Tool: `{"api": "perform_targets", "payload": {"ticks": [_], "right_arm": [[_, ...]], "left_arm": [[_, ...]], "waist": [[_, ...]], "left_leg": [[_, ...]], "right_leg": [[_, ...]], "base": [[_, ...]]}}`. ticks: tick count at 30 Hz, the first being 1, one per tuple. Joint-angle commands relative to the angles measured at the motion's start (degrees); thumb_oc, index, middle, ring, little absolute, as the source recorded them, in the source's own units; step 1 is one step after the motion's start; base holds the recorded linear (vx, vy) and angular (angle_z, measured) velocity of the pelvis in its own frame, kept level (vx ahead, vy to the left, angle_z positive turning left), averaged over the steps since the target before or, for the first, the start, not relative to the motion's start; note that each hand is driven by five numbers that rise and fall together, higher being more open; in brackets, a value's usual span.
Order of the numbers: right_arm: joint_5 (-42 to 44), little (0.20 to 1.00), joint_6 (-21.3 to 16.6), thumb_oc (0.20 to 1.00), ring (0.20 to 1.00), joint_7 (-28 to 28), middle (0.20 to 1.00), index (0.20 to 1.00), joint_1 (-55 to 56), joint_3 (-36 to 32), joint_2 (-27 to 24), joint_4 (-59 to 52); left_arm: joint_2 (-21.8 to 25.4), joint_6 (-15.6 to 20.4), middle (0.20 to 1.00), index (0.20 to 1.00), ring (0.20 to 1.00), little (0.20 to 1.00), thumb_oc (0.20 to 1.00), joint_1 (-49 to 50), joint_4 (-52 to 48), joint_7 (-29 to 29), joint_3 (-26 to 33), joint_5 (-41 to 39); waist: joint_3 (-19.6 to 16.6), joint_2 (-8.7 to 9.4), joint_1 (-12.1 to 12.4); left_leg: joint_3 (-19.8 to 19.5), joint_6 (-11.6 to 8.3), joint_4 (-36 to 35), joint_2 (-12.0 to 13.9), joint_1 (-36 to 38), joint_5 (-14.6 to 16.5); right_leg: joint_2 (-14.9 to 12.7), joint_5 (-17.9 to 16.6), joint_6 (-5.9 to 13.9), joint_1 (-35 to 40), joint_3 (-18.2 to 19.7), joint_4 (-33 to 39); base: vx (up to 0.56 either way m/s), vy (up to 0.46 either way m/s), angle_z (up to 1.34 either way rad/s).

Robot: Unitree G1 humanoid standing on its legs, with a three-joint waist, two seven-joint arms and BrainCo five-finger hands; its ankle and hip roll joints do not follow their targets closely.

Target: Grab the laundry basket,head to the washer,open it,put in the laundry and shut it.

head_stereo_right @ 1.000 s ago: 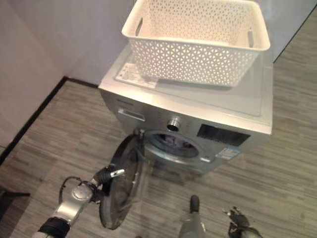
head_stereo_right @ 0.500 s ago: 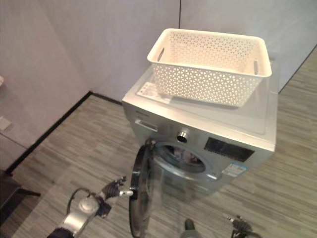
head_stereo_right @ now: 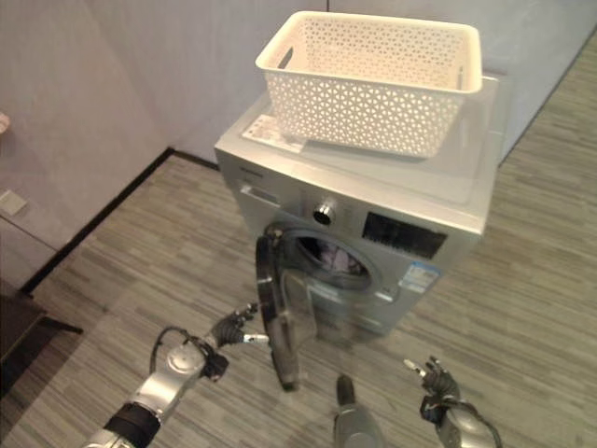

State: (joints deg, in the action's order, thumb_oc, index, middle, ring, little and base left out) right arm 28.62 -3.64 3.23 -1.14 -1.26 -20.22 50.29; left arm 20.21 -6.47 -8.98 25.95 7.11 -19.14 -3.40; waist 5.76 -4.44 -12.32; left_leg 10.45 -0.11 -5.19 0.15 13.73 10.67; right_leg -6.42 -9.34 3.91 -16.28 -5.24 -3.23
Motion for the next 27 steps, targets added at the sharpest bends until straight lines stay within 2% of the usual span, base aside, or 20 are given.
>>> {"api": "perform_targets", "payload": {"ticks": [1,2,3,4,5,6,7,8,9,10,13,14,16,19,20,22,24,25,26,27], "right_arm": [[1.52,1.0,-1.68,1.0,1.0,0.7,1.0,1.0,-1.62,0.07,-0.83,1.29],[2.12,1.0,-2.32,1.0,1.0,0.74,1.0,1.0,-1.24,1.02,0.03,0.38],[2.15,1.0,-2.36,1.0,1.0,0.71,1.0,1.0,-1.17,0.93,0.01,0.36],[2.39,1.0,-3.16,1.0,1.0,-0.23,1.0,1.0,-0.53,2.41,0.75,-0.05],[3.88,1.0,-4.11,1.0,1.0,-1.96,1.0,1.0,0.02,4.88,1.13,-1.77],[3.88,1.0,-4.1,1.0,1.0,-1.97,1.0,1.0,0.01,4.87,1.1,-1.79],[4.9,1.0,-4.79,1.0,1.0,-2.47,1.0,1.0,0.9,6.18,0.52,-5.11],[4.9,1.0,-4.78,1.0,1.0,-2.47,1.0,1.0,0.9,6.18,0.51,-5.12],[5.53,1.0,-5.37,1.0,1.0,-2.31,1.0,1.0,1.91,7.69,-0.84,-8.78],[5.41,1.0,-5.56,1.0,1.0,-1.92,1.0,1.0,3.02,8.41,-1.91,-11.37],[6.15,1.0,-6.35,1.0,1.0,-0.3,1.0,1.0,4.75,9.39,-5.18,-16.58],[6.5,1.0,-6.8,1.0,1.0,1.34,1.0,1.0,6.73,8.88,-8.64,-22.11],[7.79,1.0,-7.56,1.0,1.0,2.87,1.0,1.0,9.05,6.99,-11.85,-28.02],[8.55,1.0,-8.86,1.0,1.0,2.65,1.0,1.0,9.59,6.56,-13.1,-27.77],[8.47,1.0,-9.21,1.0,1.0,2.08,1.0,1.0,9.21,6.97,-12.95,-26.43],[8.12,1.0,-10.28,1.0,1.0,1.02,1.0,1.0,8.83,8.6,-11.2,-23.2],[8.79,1.0,-10.81,1.0,1.0,1.07,1.0,1.0,9.09,9.05,-9.59,-21.45],[9.03,1.0,-11.13,1.0,1.0,1.17,1.0,1.0,9.31,8.43,-8.49,-20.74],[9.28,1.0,-11.12,1.0,1.0,1.82,1.0,1.0,9.27,8.7,-6.42,-17.66],[9.02,1.0,-10.91,1.0,1.0,2.14,1.0,1.0,9.51,8.52,-5.76,-16.8]], "left_arm": [[1.56,2.28,1.0,1.0,1.0,1.0,1.0,0.7,1.59,-2.04,2.09,2.79],[-0.36,2.81,1.0,1.0,1.0,1.0,1.0,-1.94,6.69,-2.07,-0.68,3.67],[-0.6,3.1,1.0,1.0,1.0,1.0,1.0,-2.3,7.32,-2.22,-0.9,3.7],[-5.39,5.42,1.0,1.0,1.0,1.0,1.0,-8.08,17.48,-4.22,-4.88,2.82],[-14.52,7.0,1.0,1.0,1.0,1.0,1.0,-16.76,33.52,-6.07,-8.57,-3.44],[-14.57,7.05,1.0,1.0,1.0,1.0,1.0,-16.81,33.6,-6.08,-8.56,-3.45],[-18.75,7.49,1.0,1.0,1.0,1.0,1.0,-21.18,38.31,-7.04,-10.01,-5.42],[-18.77,7.51,1.0,1.0,1.0,1.0,1.0,-21.2,38.34,-7.04,-10.0,-5.42],[-20.71,8.0,1.0,1.0,1.0,1.0,1.0,-25.02,41.08,-7.71,-10.9,-4.79],[-20.97,8.14,1.0,1.0,1.0,1.0,1.0,-27.19,42.02,-8.35,-12.12,-1.21],[-19.06,7.52,1.0,1.0,1.0,1.0,1.0,-32.3,46.69,-9.9,-13.03,5.02],[-12.57,6.94,1.0,1.0,1.0,1.0,1.0,-38.11,49.8,-11.07,-11.54,9.38],[-4.26,6.63,1.0,1.0,1.0,1.0,1.0,-44.84,51.52,-11.89,-9.82,11.95],[3.53,7.85,1.0,1.0,1.0,1.0,1.0,-52.14,49.88,-14.46,-8.64,11.33],[3.82,8.53,1.0,1.0,1.0,1.0,1.0,-53.67,48.23,-15.58,-8.26,9.4],[2.21,12.53,1.0,1.0,1.0,1.0,1.0,-51.91,40.84,-18.65,-5.12,-0.06],[0.51,14.59,1.0,1.0,1.0,1.0,1.0,-47.17,34.99,-19.39,-4.36,-4.28],[-1.26,15.75,1.0,1.0,1.0,1.0,1.0,-41.29,29.69,-18.65,-3.6,-6.67],[-4.25,17.68,1.0,1.0,1.0,1.0,1.0,-31.25,23.05,-17.18,-3.12,-10.69],[-4.73,18.73,1.0,1.0,1.0,1.0,1.0,-26.64,20.35,-15.78,-2.94,-12.34]], "waist": [[-0.77,1.09,1.91],[-1.36,0.94,1.69],[-1.29,0.84,1.71],[-1.67,1.92,0.0],[-2.35,2.31,-4.25],[-2.33,2.28,-4.25],[-2.3,2.23,-7.12],[-2.3,2.21,-7.12],[-2.01,2.3,-10.07],[-1.52,1.65,-11.81],[-1.08,1.32,-15.73],[-0.46,1.2,-18.91],[0.89,0.76,-21.11],[2.76,-0.2,-20.67],[3.22,-0.5,-20.01],[3.82,-0.93,-18.36],[3.49,-1.2,-17.46],[3.44,-1.36,-16.21],[2.8,-1.49,-14.02],[2.47,-1.62,-13.23]], "left_leg": [[0.93,0.72,1.15,0.63,0.44,2.84],[2.61,0.53,0.3,0.96,1.54,3.53],[2.53,0.53,0.21,1.03,1.66,3.55],[3.73,0.07,0.19,0.79,2.27,2.93],[4.53,-0.59,0.19,0.91,2.9,2.87],[4.52,-0.59,0.19,0.92,2.9,2.88],[5.15,-1.13,0.19,1.06,2.84,2.89],[5.15,-1.13,0.19,1.07,2.83,2.89],[6.11,-1.63,0.19,1.36,2.63,2.96],[6.7,-1.87,0.19,2.19,3.06,3.96],[9.77,-2.19,0.19,2.74,2.73,4.34],[13.1,-2.55,0.19,3.01,1.75,4.48],[15.38,-3.04,0.19,3.39,0.01,3.77],[16.65,-4.14,0.19,4.52,-2.77,2.1],[16.56,-4.56,0.19,5.09,-3.17,1.52],[16.2,-5.71,0.19,6.47,-3.74,-0.26],[16.19,-6.54,0.63,7.51,-3.42,-2.27],[15.84,-6.89,2.02,8.09,-3.49,-3.43],[15.07,-7.87,4.65,9.33,-3.23,-6.53],[14.71,-8.2,5.2,9.78,-2.69,-7.87]], "right_leg": [[-3.98,0.41,6.85,3.67,-5.69,6.05],[-5.01,1.23,7.28,5.22,-10.12,6.62],[-4.97,1.27,7.33,5.39,-10.27,6.68],[-5.5,0.56,6.77,5.03,-9.96,6.24],[-5.08,0.09,6.66,4.6,-8.55,6.03],[-5.08,0.09,6.66,4.61,-8.56,6.03],[-4.66,-0.23,6.66,3.91,-7.43,5.94],[-4.65,-0.22,6.66,3.89,-7.44,5.93],[-3.99,-0.39,6.67,2.49,-6.26,5.29],[-2.78,0.19,7.21,1.7,-5.14,4.46],[-0.74,0.24,7.37,-2.67,-2.56,2.14],[1.34,0.13,7.56,-7.05,-0.28,0.25],[3.4,0.07,7.56,-10.67,1.22,-1.17],[4.72,0.0,7.21,-13.74,1.18,-1.45],[4.54,0.21,7.12,-13.89,0.74,-1.39],[4.48,0.92,6.69,-13.85,-0.43,-1.18],[4.96,1.49,6.05,-13.11,-0.73,-1.14],[5.21,2.07,5.42,-12.42,-0.85,-1.12],[5.98,3.05,4.09,-10.32,-1.37,-0.65],[6.42,3.63,3.5,-9.26,-1.53,-0.49]], "base": [[0.0,-0.004,-0.6],[0.01,-0.003,-0.84],[0.05,-0.069,-0.95],[0.14,-0.127,-0.61],[0.14,-0.128,-0.17],[0.21,-0.113,0.13],[0.08,-0.046,0.1],[0.15,-0.114,-0.07],[0.16,-0.085,-0.12],[0.2,-0.106,-0.08],[0.15,-0.115,-0.64],[0.15,-0.167,-1.04],[0.13,-0.141,-1.08],[0.1,-0.137,-0.67],[0.09,-0.204,-0.26],[0.05,-0.171,0.14],[0.06,-0.13,0.36],[0.1,-0.206,0.43],[0.11,-0.205,0.32],[0.13,-0.204,-0.21]]}}
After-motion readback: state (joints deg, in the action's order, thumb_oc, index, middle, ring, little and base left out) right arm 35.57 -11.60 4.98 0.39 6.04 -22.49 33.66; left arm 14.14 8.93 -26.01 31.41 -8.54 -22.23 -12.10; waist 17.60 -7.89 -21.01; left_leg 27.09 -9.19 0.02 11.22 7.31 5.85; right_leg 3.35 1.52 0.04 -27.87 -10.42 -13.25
